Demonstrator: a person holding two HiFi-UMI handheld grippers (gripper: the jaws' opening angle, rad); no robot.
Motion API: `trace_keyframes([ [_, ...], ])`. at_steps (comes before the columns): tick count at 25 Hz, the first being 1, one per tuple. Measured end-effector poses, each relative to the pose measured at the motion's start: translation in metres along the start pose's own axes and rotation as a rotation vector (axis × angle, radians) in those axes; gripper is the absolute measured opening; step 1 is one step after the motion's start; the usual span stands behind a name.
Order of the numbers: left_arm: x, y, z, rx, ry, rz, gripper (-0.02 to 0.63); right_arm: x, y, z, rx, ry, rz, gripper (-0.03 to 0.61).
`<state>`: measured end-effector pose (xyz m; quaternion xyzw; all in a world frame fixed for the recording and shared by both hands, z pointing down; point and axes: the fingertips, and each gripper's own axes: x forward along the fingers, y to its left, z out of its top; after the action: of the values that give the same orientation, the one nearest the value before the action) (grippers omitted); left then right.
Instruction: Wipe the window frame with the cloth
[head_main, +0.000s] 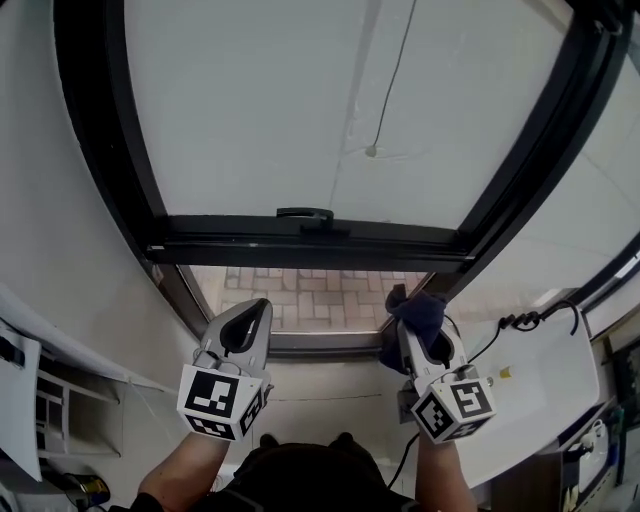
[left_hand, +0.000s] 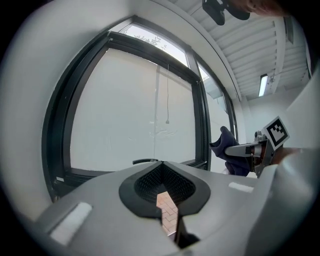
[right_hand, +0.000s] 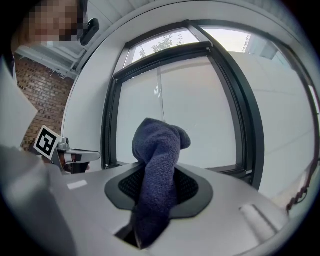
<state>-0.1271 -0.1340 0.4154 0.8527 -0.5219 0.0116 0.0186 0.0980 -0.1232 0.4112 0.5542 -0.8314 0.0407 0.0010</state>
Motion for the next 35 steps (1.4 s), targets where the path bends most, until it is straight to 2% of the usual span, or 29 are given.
trace_keyframes([
  [6, -0.008, -0.008, 0.015, 0.008, -0.023, 0.061, -0.006, -0.002, -0.01, 0.008, -0.009, -0.004, 0.027, 0.127],
  [16, 0.01, -0.037, 0.026, 0.023, -0.032, 0.087, -0.006, 0.001, -0.032, 0.02, -0.058, -0.002, 0.044, 0.112],
  [20, 0.014, -0.042, 0.026, 0.02, -0.032, 0.096, -0.006, -0.002, -0.037, 0.021, -0.039, -0.009, 0.064, 0.112],
  [30, 0.019, -0.054, 0.028, 0.031, -0.021, 0.096, -0.006, -0.008, -0.046, 0.019, -0.012, -0.022, 0.052, 0.112],
  [35, 0.017, -0.063, 0.026, 0.022, -0.032, 0.062, -0.006, -0.012, -0.048, 0.017, 0.0, -0.019, 0.049, 0.112],
])
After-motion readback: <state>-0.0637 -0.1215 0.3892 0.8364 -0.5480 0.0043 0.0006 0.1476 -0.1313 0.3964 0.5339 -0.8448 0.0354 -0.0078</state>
